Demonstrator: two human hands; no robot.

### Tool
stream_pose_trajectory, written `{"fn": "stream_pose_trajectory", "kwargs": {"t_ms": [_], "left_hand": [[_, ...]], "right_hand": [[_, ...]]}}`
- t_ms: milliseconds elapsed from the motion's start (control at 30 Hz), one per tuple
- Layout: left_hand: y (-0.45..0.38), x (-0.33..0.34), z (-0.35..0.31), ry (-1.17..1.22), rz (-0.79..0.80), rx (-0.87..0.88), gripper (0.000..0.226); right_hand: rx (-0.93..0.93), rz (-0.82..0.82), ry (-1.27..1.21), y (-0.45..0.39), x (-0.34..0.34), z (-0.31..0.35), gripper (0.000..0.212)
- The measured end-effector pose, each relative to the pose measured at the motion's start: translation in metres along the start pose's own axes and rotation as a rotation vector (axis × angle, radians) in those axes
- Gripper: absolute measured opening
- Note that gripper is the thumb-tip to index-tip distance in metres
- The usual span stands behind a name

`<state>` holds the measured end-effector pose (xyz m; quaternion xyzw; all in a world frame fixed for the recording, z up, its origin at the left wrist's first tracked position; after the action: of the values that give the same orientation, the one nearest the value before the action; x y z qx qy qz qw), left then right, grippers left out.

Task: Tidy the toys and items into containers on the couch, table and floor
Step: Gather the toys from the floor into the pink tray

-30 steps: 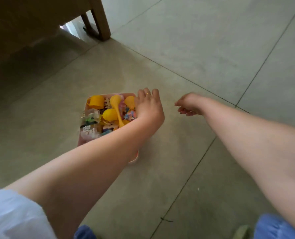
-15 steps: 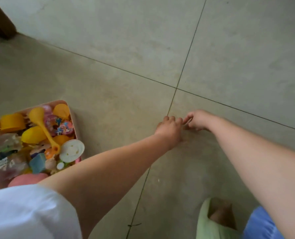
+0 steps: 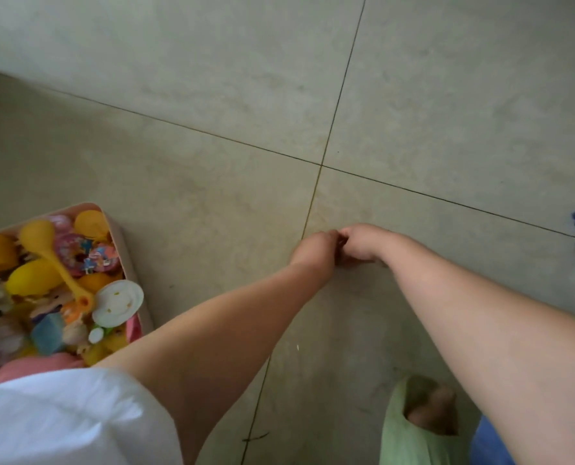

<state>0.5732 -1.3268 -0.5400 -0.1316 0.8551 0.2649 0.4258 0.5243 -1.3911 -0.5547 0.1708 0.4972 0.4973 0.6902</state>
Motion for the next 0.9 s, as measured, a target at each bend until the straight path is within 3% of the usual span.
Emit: {"fn": "stream_pose_trajectory", "kwargs": {"t_ms": [200,267,400,533,600,667,767,900], "left_hand": [[0.019,-0.087,0.078,0.216,-0.206,-0.202,0.013],[0.030,-0.124,0.103,0.157,-0.269,-0.204,0.013],[0.074,-0.199,0.160,-0.023,-0.367,-0.236,0.048],[0.146,-0.247,0.240,-0.051,-0.487,-0.444,0.040],[0.186,-0.261,0.278,0.021,-0.637,-0.574,0.037],[0.230,-0.265,0.312,0.000,-0.744,-0.726,0.034],[0.269,-0.254,0.349,-0.080,-0.783,-0.853,0.029],[0.262,-0.232,0.346,-0.155,-0.756,-0.712,0.041]], "right_hand": [[-0.142,0.111,-0.287,-0.002,0.026,0.099,0.019],[-0.219,0.133,-0.331,0.002,0.032,0.145,0.020],[-0.367,0.181,-0.358,0.012,0.070,0.237,0.023],[-0.494,0.322,-0.350,0.037,0.135,0.312,0.003],[-0.515,0.336,-0.229,0.040,0.159,0.329,0.004],[-0.534,0.235,-0.041,0.035,0.176,0.340,0.011],[-0.415,0.173,0.107,0.024,0.193,0.334,0.030],[-0.286,0.286,0.129,0.026,0.218,0.307,0.025]]}}
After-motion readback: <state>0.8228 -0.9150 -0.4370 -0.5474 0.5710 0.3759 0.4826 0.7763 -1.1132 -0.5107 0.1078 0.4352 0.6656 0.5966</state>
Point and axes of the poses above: each hand's wrist, its own y-axis away from the middle knuckle, its own x-axis out of the palm, z = x × y, the point moved 9 cm from there along -y, towards the middle knuckle, and after that the axes turned 7 degrees about -y, right-handed, at the moved point
